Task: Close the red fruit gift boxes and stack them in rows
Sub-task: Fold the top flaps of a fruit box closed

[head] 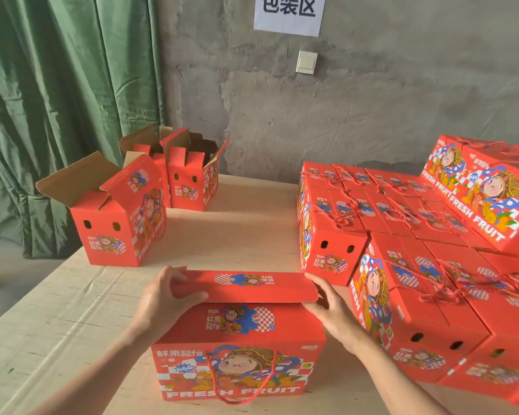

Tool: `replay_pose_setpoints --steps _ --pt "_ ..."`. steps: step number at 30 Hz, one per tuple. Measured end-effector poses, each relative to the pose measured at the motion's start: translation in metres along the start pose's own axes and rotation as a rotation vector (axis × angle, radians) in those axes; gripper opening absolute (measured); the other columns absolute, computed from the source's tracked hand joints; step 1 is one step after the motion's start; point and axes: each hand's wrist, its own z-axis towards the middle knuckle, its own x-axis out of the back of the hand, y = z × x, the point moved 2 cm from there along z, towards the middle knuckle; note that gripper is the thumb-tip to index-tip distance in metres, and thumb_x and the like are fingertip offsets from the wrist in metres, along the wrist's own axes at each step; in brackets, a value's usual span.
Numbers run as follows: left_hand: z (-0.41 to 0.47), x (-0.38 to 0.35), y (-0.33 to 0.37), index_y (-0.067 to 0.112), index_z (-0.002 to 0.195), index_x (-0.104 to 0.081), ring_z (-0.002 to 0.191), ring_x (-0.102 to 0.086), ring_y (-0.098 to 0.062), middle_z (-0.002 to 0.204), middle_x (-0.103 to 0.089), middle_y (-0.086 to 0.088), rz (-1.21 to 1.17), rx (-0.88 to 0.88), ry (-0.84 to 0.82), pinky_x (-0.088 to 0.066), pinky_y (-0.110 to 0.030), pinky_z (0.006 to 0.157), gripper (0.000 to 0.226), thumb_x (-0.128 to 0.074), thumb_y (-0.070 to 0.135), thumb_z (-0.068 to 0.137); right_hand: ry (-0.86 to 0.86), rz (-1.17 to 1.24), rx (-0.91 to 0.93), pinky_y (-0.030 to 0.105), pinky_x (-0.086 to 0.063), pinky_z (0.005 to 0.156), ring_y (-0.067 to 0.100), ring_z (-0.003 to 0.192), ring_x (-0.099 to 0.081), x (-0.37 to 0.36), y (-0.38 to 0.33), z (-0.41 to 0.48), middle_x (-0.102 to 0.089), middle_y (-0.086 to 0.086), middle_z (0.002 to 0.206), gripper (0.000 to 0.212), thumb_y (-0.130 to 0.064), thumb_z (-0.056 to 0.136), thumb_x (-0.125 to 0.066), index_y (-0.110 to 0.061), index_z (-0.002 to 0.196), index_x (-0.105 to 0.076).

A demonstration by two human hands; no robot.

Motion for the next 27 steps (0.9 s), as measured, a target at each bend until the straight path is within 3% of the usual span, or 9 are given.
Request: replay_pose_setpoints --steps 5,7,9,12,15,17,19,21,27 --pt "0.000 -0.001 -0.002 0.022 0.087 -0.051 0.097 -0.052 -0.014 0.122 -0.059 0.000 0.027 -0.021 0.029 -0.035 -0.027 0.072 0.043 -0.085 0.031 0.063 -0.081 -0.112 0.036 0.021 -0.023 0.109 0.000 0.134 -0.030 0.031 -0.023 -0.003 -0.038 -0.013 0.146 0.048 -0.009 0.089 -0.056 -0.037 0.127 -0.050" --pt "0.000 -0.002 -0.003 0.021 0.088 -0.051 0.096 -0.052 -0.014 0.121 -0.060 0.000 0.039 -0.029 0.040 -0.035 -0.027 0.073 0.044 -0.086 0.031 0.063 -0.011 -0.170 0.114 0.009 -0.026 0.101 0.000 0.135 -0.030 0.032 -0.039 0.005 -0.039 -0.010 0.145 0.038 -0.010 0.094 -0.053 -0.033 0.124 -0.053" --pt "0.000 -0.003 -0.004 0.021 0.088 -0.051 0.096 -0.052 -0.014 0.122 -0.059 0.001 0.049 -0.032 0.043 -0.035 -0.028 0.073 0.044 -0.086 0.031 0.063 -0.038 -0.393 0.209 0.003 -0.025 0.099 0.001 0.136 -0.026 0.020 -0.048 0.014 -0.031 -0.008 0.150 0.040 -0.027 0.094 -0.056 -0.030 0.133 -0.047" --pt "0.000 -0.003 -0.002 0.020 0.088 -0.051 0.098 -0.050 -0.014 0.123 -0.059 -0.001 0.077 -0.048 0.032 -0.036 -0.028 0.076 0.046 -0.086 0.033 0.062 -0.218 -0.891 0.259 0.026 -0.009 0.114 0.008 0.145 -0.005 -0.005 -0.035 0.027 -0.010 -0.010 0.158 0.059 -0.057 0.091 -0.045 -0.043 0.145 -0.025" --pt "-0.001 0.001 0.001 0.022 0.091 -0.048 0.111 -0.047 -0.018 0.125 -0.056 0.000 0.207 -0.088 -0.008 -0.035 -0.032 0.092 0.052 -0.081 0.049 0.061 -0.208 -0.907 0.230 0.029 -0.012 0.113 0.008 0.144 -0.007 -0.011 -0.023 0.030 -0.013 -0.009 0.158 0.060 -0.068 0.087 -0.036 -0.051 0.142 -0.024" --pt "0.005 0.007 0.006 0.025 0.092 -0.046 0.130 -0.035 -0.020 0.131 -0.049 0.004 0.459 -0.125 -0.088 -0.016 -0.044 0.112 0.061 -0.067 0.072 0.058 -0.183 -0.877 0.250 0.023 -0.014 0.109 0.006 0.142 -0.013 -0.012 -0.021 0.029 -0.020 -0.009 0.155 0.063 -0.072 0.082 -0.033 -0.050 0.141 -0.028" --pt "0.017 0.013 0.015 0.027 0.097 -0.045 0.144 -0.011 -0.019 0.147 -0.034 0.005 0.745 -0.175 -0.226 0.011 -0.053 0.112 0.078 -0.043 0.090 0.051 -0.167 -0.876 0.269 0.020 -0.013 0.106 0.005 0.141 -0.015 -0.013 -0.020 0.029 -0.023 -0.008 0.154 0.066 -0.073 0.080 -0.032 -0.048 0.141 -0.030" --pt "0.030 0.013 0.026 0.026 0.117 -0.045 0.146 -0.003 -0.019 0.152 -0.027 0.004 0.870 -0.245 -0.382 0.019 -0.055 0.108 0.106 -0.025 0.097 0.040 -0.152 -0.898 0.284 0.019 -0.013 0.105 0.005 0.141 -0.016 -0.013 -0.020 0.029 -0.025 -0.008 0.154 0.066 -0.073 0.080 -0.031 -0.047 0.141 -0.031" --pt "0.035 -0.026 0.043 0.026 0.149 -0.015 0.128 -0.039 -0.024 0.140 -0.040 -0.004 0.906 -0.307 -0.630 -0.030 -0.041 0.108 0.124 -0.005 0.093 0.046 -0.141 -0.990 0.291 0.024 -0.021 0.108 0.009 0.140 -0.022 -0.016 -0.023 0.029 -0.030 -0.008 0.152 0.065 -0.072 0.082 -0.026 -0.047 0.142 -0.030"
